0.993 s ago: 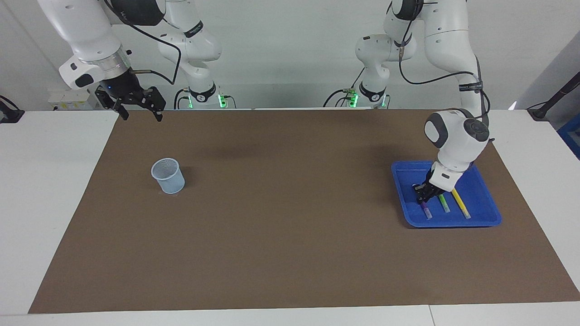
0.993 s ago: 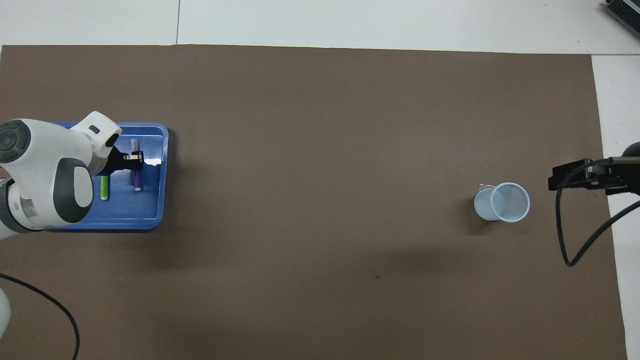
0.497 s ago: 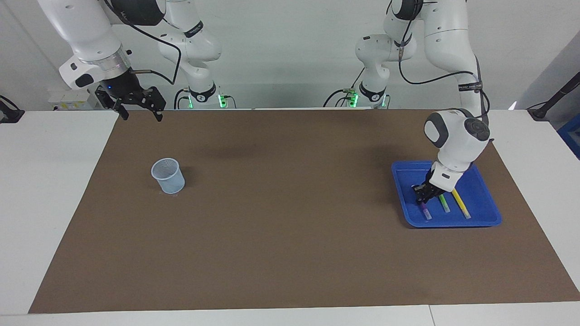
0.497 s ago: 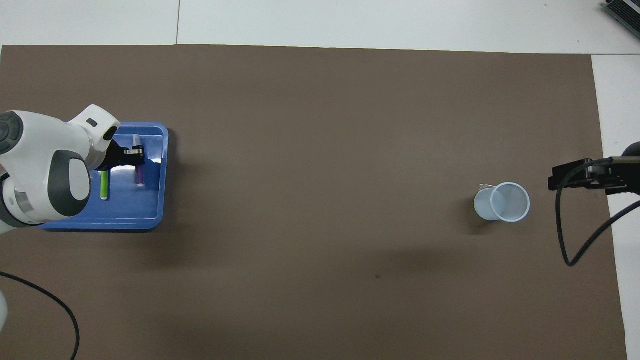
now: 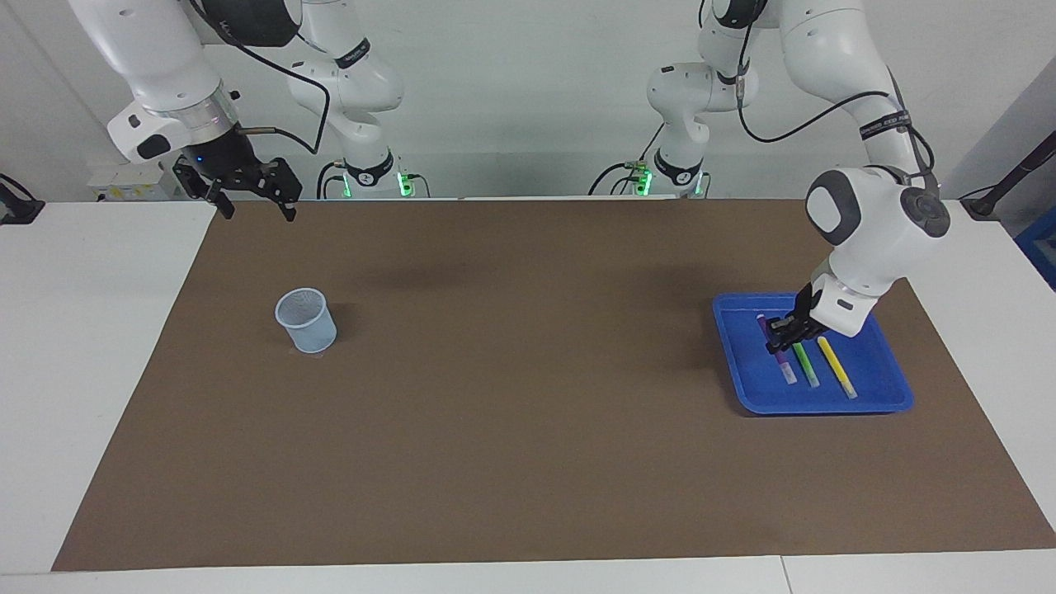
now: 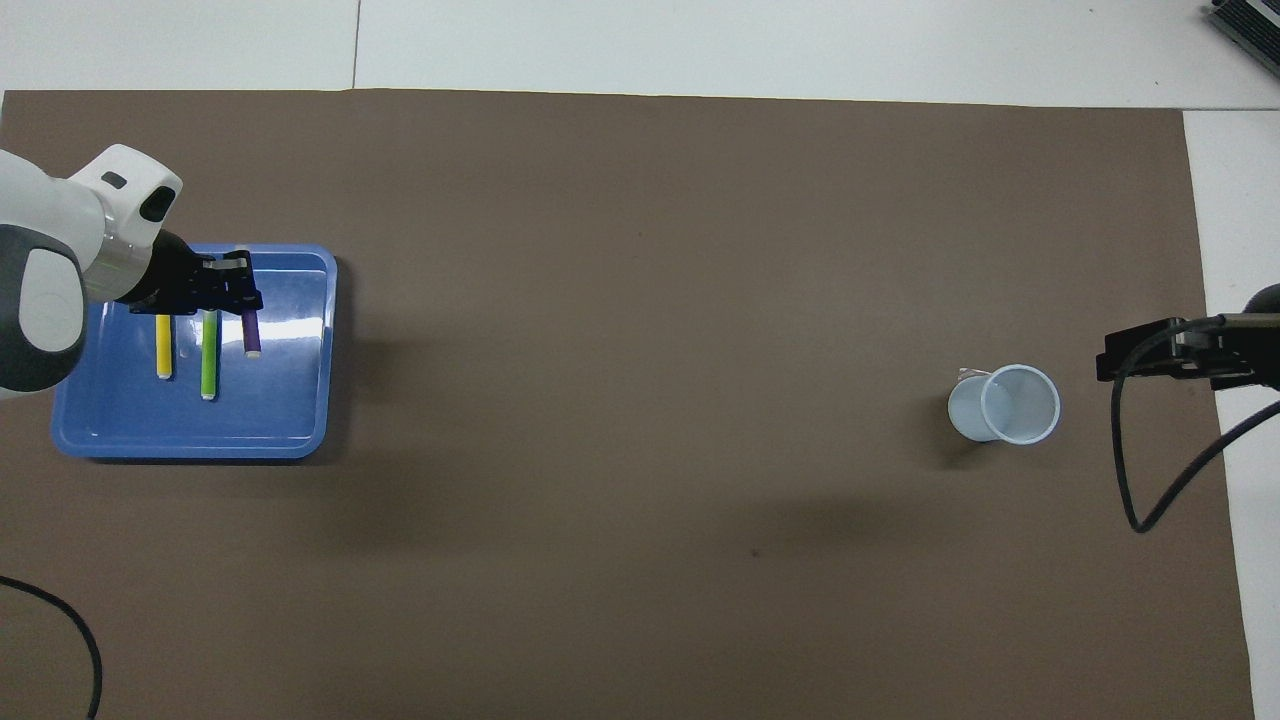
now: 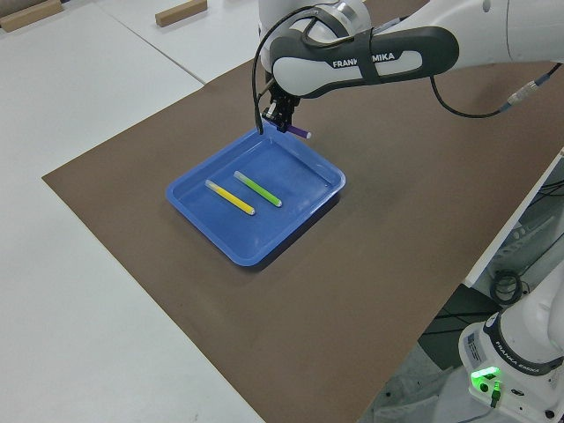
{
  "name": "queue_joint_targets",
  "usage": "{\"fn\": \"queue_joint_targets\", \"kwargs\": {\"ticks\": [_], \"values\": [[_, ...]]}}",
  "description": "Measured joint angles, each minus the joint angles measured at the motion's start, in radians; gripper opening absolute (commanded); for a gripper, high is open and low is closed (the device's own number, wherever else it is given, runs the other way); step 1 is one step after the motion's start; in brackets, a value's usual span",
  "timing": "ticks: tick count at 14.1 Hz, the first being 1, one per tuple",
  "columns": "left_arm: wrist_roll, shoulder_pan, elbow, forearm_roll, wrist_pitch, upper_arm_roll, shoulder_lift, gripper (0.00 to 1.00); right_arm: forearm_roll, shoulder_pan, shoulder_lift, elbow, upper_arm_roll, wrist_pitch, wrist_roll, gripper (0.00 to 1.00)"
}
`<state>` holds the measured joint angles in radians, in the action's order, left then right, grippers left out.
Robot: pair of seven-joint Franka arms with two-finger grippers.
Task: Transfer and insert pens with both arms
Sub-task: 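Lift the purple pen with the left gripper while the right gripper approaches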
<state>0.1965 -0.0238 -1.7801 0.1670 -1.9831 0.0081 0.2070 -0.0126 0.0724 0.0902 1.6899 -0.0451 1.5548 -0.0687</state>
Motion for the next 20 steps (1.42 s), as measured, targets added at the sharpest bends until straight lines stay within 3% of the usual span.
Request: {"fn": "queue_joint_targets", "kwargs": {"ticks": [4, 8, 12, 15, 20], "values": [[0.328, -0.024, 0.06, 0.085, 0.113, -0.037, -0.088, 0.0, -0.002, -0.012, 0.012, 0.0, -0.015, -0.005, 0.001, 1.0], [0.645, -0.024, 0.086, 0.141, 0.245, -0.071, -0.202, 0.0, -0.019, -0.116, 0.021, 0.0, -0.027, -0.006, -0.001, 1.0], [0.927, -0.027, 0.084, 0.271, 0.278, -0.101, -0.246, 0.0, -0.308, -0.148, 0.022, 0.001, -0.029, 0.047, -0.12, 1.0], [1.071, -0.03, 0.065, 0.427, 0.282, -0.102, -0.249, 0.0, -0.464, -0.227, 0.021, 0.008, -0.03, 0.182, -0.263, 1.0], [1.172, -0.031, -0.081, 0.598, 0.269, -0.1, -0.316, 0.0, -0.496, -0.461, 0.019, 0.047, -0.036, 0.453, -0.543, 1.0]]}}
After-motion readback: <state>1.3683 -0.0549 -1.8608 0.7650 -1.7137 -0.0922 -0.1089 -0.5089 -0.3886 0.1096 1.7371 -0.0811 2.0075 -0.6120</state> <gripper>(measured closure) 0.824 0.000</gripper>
